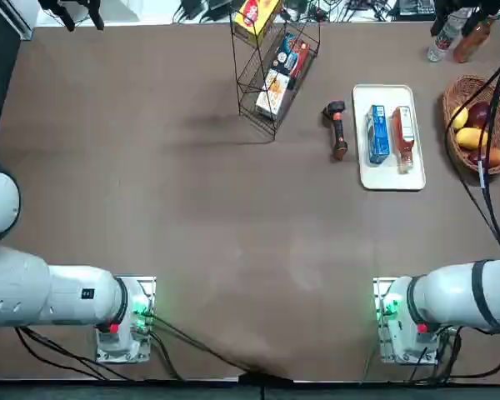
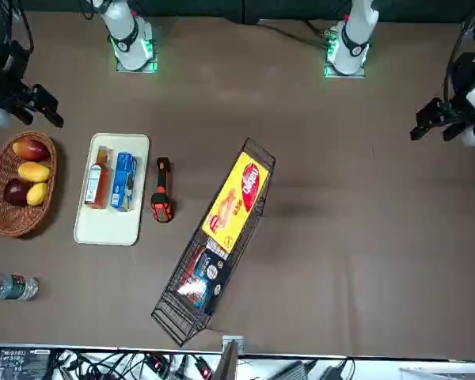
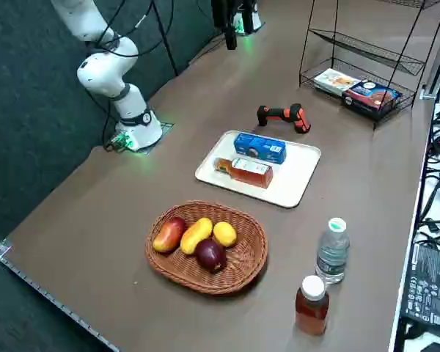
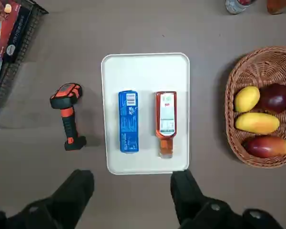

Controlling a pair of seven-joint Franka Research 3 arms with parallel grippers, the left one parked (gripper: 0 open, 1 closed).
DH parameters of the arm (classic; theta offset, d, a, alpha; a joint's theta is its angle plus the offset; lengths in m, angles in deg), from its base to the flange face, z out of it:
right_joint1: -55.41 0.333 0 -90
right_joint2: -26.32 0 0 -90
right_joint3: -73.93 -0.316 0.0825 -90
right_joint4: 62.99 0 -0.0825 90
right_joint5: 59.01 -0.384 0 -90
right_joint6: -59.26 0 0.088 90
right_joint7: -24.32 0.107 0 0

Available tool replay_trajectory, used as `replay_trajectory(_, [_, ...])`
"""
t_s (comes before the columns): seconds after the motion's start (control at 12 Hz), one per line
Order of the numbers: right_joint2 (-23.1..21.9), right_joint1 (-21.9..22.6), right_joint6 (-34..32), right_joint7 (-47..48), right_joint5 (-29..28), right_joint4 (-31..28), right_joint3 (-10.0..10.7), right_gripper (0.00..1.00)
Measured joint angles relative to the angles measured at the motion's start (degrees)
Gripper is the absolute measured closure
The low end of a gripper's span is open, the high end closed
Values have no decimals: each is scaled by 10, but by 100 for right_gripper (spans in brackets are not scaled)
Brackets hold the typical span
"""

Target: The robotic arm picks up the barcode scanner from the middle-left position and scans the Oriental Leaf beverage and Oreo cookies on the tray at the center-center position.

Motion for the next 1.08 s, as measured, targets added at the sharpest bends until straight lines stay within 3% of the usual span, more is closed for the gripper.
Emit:
replay_trajectory(0.5, [3,1,0,2,-2,0,-1,0])
replay_trajectory(0.75, [20,5,4,10,-32,4,-3,0])
replay_trajectory(1.08, [69,52,73,27,-45,-13,-7,0])
